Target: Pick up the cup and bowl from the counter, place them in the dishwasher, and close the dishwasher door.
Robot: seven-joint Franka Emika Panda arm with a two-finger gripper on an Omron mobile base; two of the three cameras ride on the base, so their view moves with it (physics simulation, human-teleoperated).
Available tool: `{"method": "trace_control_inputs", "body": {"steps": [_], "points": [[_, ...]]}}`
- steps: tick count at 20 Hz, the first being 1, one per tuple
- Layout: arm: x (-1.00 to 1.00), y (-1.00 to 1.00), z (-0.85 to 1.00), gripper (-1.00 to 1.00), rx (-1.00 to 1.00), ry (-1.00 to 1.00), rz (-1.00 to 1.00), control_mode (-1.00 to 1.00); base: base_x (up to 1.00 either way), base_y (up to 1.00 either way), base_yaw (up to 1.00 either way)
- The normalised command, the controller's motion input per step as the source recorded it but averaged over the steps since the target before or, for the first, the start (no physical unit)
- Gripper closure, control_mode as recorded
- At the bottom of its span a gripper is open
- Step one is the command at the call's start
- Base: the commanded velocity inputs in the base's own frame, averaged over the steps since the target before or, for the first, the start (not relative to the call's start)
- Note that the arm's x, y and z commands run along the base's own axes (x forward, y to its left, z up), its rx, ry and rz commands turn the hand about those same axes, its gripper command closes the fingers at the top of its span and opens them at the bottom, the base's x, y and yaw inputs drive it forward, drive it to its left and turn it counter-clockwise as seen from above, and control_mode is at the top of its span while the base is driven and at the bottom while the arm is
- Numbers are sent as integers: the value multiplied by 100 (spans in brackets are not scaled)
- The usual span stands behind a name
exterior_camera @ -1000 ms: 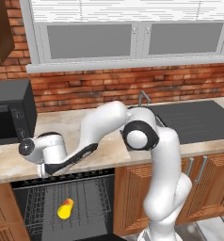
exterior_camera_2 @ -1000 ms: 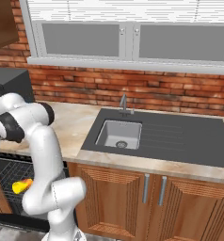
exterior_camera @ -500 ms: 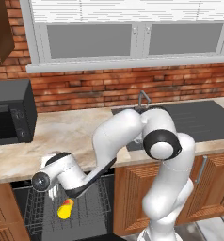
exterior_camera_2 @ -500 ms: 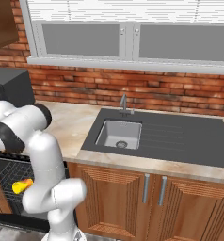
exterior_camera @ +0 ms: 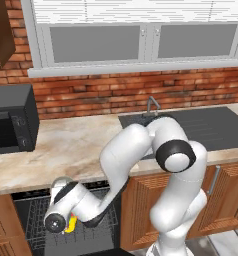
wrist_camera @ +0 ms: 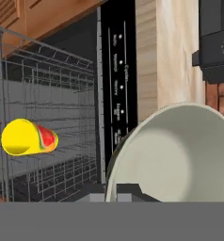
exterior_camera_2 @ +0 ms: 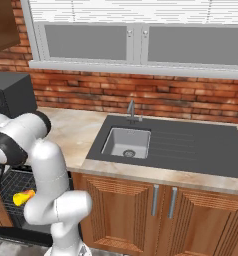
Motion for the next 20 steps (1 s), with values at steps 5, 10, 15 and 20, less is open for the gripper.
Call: {"method": "trace_control_inputs", "body": {"steps": [5, 10, 15, 20], "points": [[-41, -2, -40, 100, 3, -9, -4, -100, 0, 0, 0], [-25, -12, -34, 100, 2, -8, -8, -100, 0, 0, 0], [-5, -9, -47, 100, 1, -2, -9, -100, 0, 0, 0], [0, -2, -26, 100, 5, -3, -7, -100, 0, 0, 0]]}}
